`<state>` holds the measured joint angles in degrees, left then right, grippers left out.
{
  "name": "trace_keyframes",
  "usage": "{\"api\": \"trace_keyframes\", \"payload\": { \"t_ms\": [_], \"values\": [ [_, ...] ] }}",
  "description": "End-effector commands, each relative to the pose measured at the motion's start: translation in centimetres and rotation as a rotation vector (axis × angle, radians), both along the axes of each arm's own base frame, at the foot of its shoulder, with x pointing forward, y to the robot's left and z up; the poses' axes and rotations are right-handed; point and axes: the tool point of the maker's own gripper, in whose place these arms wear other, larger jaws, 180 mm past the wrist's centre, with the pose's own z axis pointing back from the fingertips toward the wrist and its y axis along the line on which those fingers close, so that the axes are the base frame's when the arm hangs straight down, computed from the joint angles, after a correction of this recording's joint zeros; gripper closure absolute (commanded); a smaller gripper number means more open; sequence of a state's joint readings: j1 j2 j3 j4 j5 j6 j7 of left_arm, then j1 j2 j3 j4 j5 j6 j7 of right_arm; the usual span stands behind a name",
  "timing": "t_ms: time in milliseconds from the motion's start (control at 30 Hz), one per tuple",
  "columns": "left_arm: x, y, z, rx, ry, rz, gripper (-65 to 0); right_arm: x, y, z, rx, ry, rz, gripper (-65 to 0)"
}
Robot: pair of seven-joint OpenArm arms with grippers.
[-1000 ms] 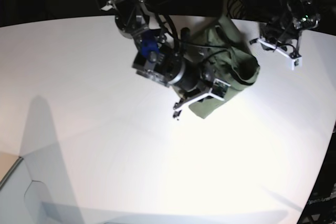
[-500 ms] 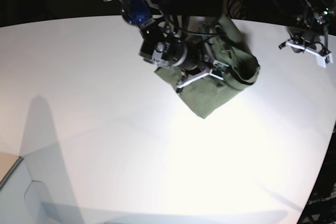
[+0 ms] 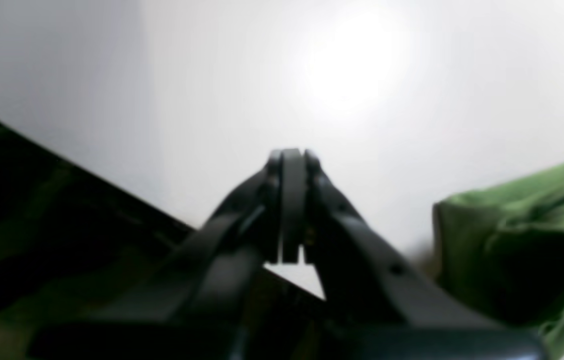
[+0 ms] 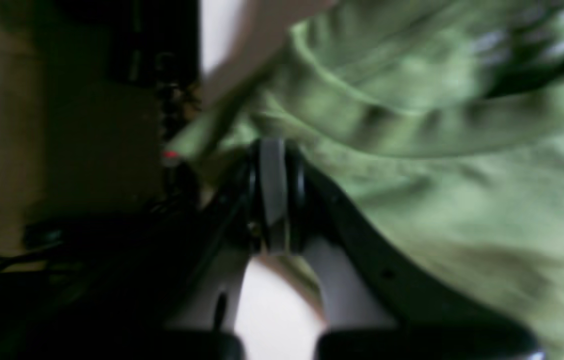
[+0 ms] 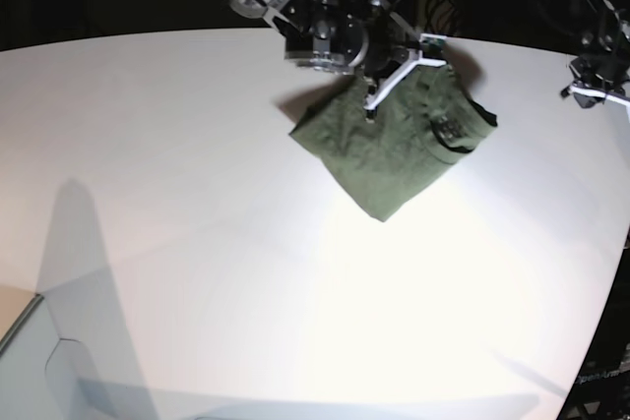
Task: Layout the t-shirt on the table in an organized manner, then fold the t-shirt properly
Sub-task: 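Grasp the folded shirt bundle with both grippers and adjust it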
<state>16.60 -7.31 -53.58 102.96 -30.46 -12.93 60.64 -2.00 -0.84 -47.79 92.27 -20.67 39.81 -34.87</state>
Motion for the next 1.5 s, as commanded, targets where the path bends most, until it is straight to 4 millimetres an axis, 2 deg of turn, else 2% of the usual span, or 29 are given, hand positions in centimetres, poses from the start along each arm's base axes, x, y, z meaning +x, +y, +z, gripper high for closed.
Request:
{"api": "trace_keyframes", "payload": {
  "t_ms": [0, 167, 233, 367, 533, 600, 733, 833, 1067, 1133, 1267, 1367, 1467],
  "values": [
    [0.4, 0.5, 1.3, 0.006, -0.048, 0.002, 0.0, 1.1, 0.4, 1.8, 0.037, -0.053, -0.007, 0.0],
    [1.0, 0.3, 3.5, -0.119, -0.208, 0.036, 0.0, 3.3, -0.6, 4.5, 0.045, -0.16, -0.054, 0.0],
    [1.7, -0.4, 4.5, -0.187, -0.285, 0.025, 0.0, 4.0, -1.5, 4.5, 0.036, -0.157, -0.097, 0.0],
    [3.2, -2.1, 6.3, -0.295, -0.399, -0.011, 0.0, 4.2, -1.9, 4.6, 0.036, -0.155, -0.114, 0.0],
    [7.0, -7.0, 7.8, -0.421, -0.48, -0.151, 0.0, 4.1, -2.1, 4.3, 0.032, -0.148, -0.123, 0.0],
    [8.3, -9.8, 7.5, -0.462, -0.468, -0.224, 0.0, 5.1, -3.3, 4.2, 0.023, -0.146, -0.168, 0.0],
    [9.4, -15.2, 6.6, -0.538, -0.421, -0.358, 0.0, 6.9, -5.4, 4.0, 0.01, -0.145, -0.245, 0.0],
    [9.2, -17.3, 5.4, -0.55, -0.367, -0.404, 0.0, 8.2, -7.2, 3.8, -0.002, -0.145, -0.308, 0.0],
    [6.8, -14.8, -0.9, -0.388, -0.14, -0.352, 0.0, 10.0, -10.4, 4.1, -0.007, -0.157, -0.419, 0.0],
    [6.3, -14.2, -2.7, -0.384, -0.083, -0.329, 0.0, 10.1, -10.7, 4.5, -0.002, -0.164, -0.427, 0.0],
    [6.6, -13.8, -5.7, -0.404, -0.009, -0.292, 0.0, 10.0, -10.7, 4.7, 0.003, -0.168, -0.43, 0.0],
    [6.3, -13.7, -6.9, -0.419, 0.022, -0.276, 0.0, 10.1, -10.7, 5.3, 0.013, -0.182, -0.432, 0.0],
    [6.2, -13.8, -6.9, -0.424, 0.024, -0.276, 0.0, 10.3, -10.7, 5.8, 0.021, -0.195, -0.435, 0.0]
  ]
}}
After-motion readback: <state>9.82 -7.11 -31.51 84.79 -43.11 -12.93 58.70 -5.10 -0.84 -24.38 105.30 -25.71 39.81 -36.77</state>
